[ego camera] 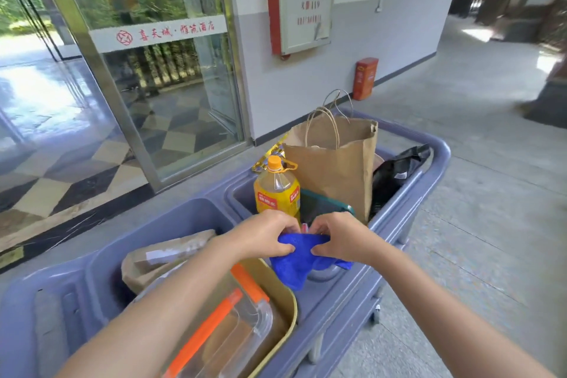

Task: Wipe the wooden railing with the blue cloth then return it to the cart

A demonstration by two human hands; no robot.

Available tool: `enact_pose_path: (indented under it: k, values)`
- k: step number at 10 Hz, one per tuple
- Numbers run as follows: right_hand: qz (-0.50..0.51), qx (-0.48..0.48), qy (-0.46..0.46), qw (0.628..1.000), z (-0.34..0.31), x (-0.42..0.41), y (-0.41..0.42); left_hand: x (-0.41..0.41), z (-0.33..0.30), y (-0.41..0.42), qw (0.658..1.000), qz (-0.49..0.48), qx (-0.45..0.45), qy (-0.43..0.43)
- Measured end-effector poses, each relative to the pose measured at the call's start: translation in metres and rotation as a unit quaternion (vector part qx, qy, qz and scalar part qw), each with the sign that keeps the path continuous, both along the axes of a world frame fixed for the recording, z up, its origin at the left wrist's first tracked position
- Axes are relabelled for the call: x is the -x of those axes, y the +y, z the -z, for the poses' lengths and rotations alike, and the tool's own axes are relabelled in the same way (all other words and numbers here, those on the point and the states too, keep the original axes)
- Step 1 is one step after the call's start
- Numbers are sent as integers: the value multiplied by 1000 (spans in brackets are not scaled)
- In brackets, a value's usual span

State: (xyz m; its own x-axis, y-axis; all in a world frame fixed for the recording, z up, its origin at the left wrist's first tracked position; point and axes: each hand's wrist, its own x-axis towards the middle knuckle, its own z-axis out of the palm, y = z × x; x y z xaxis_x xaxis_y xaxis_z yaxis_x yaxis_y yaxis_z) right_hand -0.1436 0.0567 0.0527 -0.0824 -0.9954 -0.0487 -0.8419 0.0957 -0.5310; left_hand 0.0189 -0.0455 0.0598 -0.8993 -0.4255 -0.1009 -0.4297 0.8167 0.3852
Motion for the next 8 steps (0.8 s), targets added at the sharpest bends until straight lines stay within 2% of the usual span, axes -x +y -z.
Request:
enact_pose_path:
  k: [2,4,7,8]
  values:
    - [61,-48,6,997,46,-11,20,7,42,15,996,46,39,-61]
    - [79,-82,27,993,69,-26,35,1,62,22,991,73,44,-106]
    - [77,-106,55,990,66,-35,38,2,66,19,985,93,20,-143]
    - [68,-115,55,989,48,-28,33,11,47,14,982,104,11,-155]
